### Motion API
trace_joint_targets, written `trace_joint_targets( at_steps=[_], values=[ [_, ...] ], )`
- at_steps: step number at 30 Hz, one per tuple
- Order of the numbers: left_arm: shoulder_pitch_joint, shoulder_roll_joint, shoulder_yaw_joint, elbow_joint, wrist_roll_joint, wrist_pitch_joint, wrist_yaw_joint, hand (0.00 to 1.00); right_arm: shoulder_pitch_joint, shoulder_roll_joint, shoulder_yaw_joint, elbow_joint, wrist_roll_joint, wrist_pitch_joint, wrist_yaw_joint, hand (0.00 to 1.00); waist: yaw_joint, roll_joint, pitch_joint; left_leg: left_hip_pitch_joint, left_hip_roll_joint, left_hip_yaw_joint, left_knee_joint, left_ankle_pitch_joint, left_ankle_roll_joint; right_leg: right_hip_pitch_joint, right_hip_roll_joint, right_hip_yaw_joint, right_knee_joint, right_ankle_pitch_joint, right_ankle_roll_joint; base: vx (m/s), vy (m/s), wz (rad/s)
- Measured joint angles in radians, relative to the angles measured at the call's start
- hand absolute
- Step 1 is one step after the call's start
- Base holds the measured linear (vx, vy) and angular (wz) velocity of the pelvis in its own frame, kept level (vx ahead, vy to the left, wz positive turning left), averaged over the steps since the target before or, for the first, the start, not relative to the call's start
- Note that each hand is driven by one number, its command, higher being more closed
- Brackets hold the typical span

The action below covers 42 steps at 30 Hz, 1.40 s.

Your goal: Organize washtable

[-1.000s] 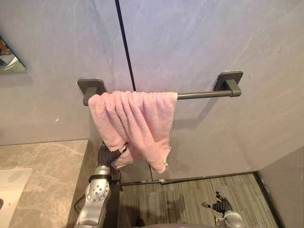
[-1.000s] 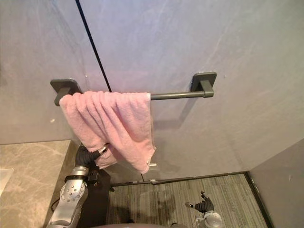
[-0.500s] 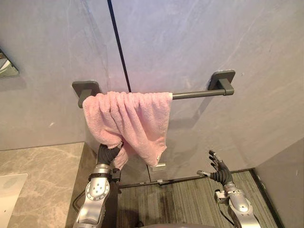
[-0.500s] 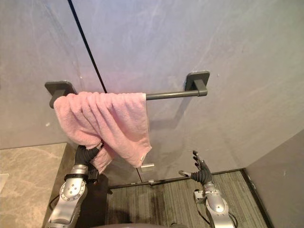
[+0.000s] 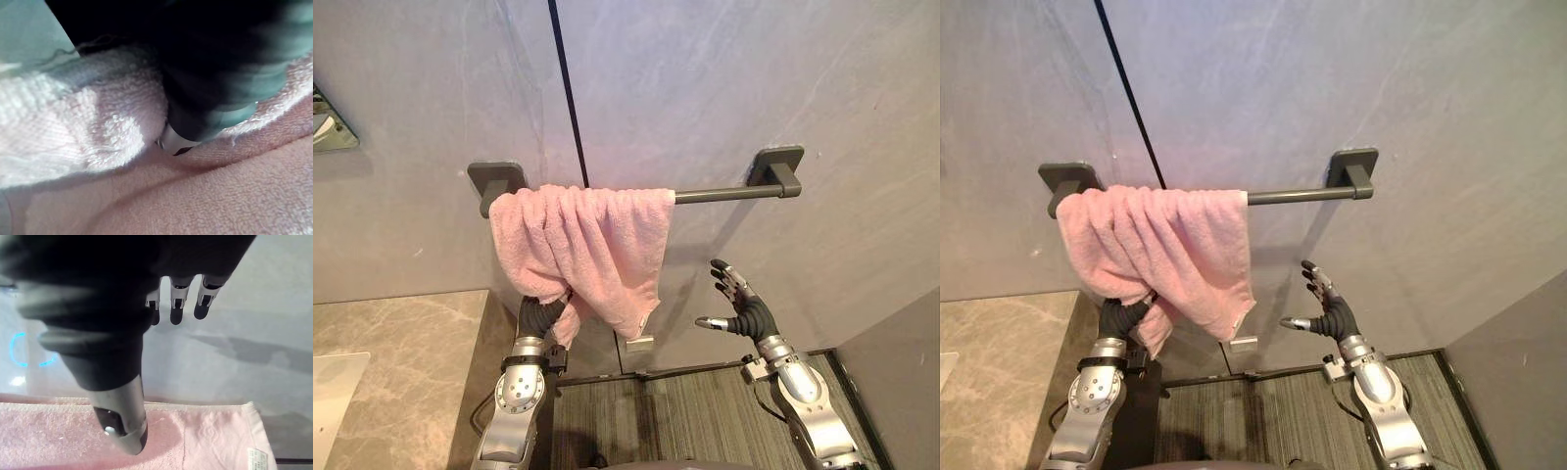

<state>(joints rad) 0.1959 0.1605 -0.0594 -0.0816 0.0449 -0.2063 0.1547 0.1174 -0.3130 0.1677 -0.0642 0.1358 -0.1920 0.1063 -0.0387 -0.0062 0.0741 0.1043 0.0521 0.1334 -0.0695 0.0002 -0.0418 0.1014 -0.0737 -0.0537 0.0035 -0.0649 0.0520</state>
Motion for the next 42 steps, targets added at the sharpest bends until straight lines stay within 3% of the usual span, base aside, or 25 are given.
trace_joint_targets(
  at_steps=[12,19,20,29,34,42],
  values=[
    [-0.002,-0.015,-0.039,0.0,-0.016,-0.009,0.0,1.0,-0.15,-0.027,0.089,0.071,-0.002,-0.001,-0.042,0.0,0.0,-0.002,-0.001,-0.023,-0.001,-0.024,0.007,0.002,0.001,-0.002,-0.001,-0.021,0.002,-0.003,0.002,-0.01,-0.01,0.06],
    [-0.002,-0.009,-0.098,0.004,-0.032,-0.016,-0.001,1.0,-0.233,-0.023,0.187,0.161,-0.003,0.001,-0.04,0.0,0.017,-0.004,-0.003,-0.048,0.001,-0.035,0.013,0.005,0.0,-0.02,0.001,-0.03,0.006,-0.004,0.001,-0.01,-0.013,0.04],
    [-0.003,-0.009,-0.1,0.005,-0.035,-0.016,-0.001,1.0,-0.248,-0.018,0.195,0.182,-0.006,0.002,-0.04,1.0,0.02,-0.007,-0.004,-0.05,0.001,-0.038,0.013,0.006,0.0,-0.021,0.001,-0.031,0.006,-0.004,0.001,-0.01,-0.013,0.07],
    [-0.004,0.01,-0.117,0.016,-0.053,-0.024,0.0,1.0,-0.329,0.033,0.235,0.247,-0.011,0.003,-0.042,1.0,0.034,-0.025,-0.016,-0.059,0.001,-0.048,0.014,0.013,0.001,-0.025,0.001,-0.032,0.01,-0.004,0.0,-0.03,-0.008,0.04],
    [-0.004,0.012,-0.134,0.016,-0.054,-0.034,-0.001,1.0,-0.333,0.033,0.235,0.247,-0.01,0.003,-0.042,1.0,0.051,-0.037,-0.024,-0.064,0.001,-0.05,-0.002,0.027,0.001,-0.038,0.002,-0.032,0.013,-0.004,0.0,-0.02,-0.004,0.01],
    [-0.004,0.023,-0.134,0.026,-0.054,-0.039,-0.001,1.0,-0.356,0.033,0.235,0.247,-0.01,0.003,-0.041,1.0,0.053,-0.04,-0.026,-0.064,0.001,-0.05,-0.002,0.028,0.001,-0.038,0.002,-0.032,0.013,-0.004,0.0,0.0,0.0,0.0]
  ],
)
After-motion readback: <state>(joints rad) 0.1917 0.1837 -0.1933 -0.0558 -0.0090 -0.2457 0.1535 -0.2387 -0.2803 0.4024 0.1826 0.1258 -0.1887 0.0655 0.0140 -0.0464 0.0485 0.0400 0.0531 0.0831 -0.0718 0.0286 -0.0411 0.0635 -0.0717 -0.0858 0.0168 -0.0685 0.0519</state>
